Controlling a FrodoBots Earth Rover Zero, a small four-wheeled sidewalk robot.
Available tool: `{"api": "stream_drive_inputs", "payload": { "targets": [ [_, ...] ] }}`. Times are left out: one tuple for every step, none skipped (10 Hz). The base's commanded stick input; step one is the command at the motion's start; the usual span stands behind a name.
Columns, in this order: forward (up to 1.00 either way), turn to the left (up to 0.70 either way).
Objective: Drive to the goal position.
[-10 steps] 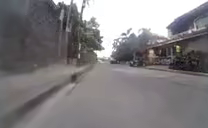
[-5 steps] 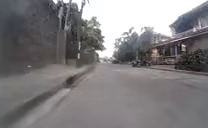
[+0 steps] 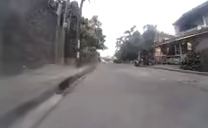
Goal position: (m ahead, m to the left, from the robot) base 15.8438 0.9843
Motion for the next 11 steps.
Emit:
{"api": "stream_drive_inputs", "payload": {
  "targets": [
    [1.00, -0.02],
    [1.00, -0.39],
    [1.00, -0.39],
    [1.00, -0.24],
    [1.00, -0.02],
    [1.00, 0.01],
    [1.00, -0.23],
    [1.00, -0.32],
    [1.00, -0.18],
    [1.00, -0.04],
    [1.00, 0.01]
  ]
}}
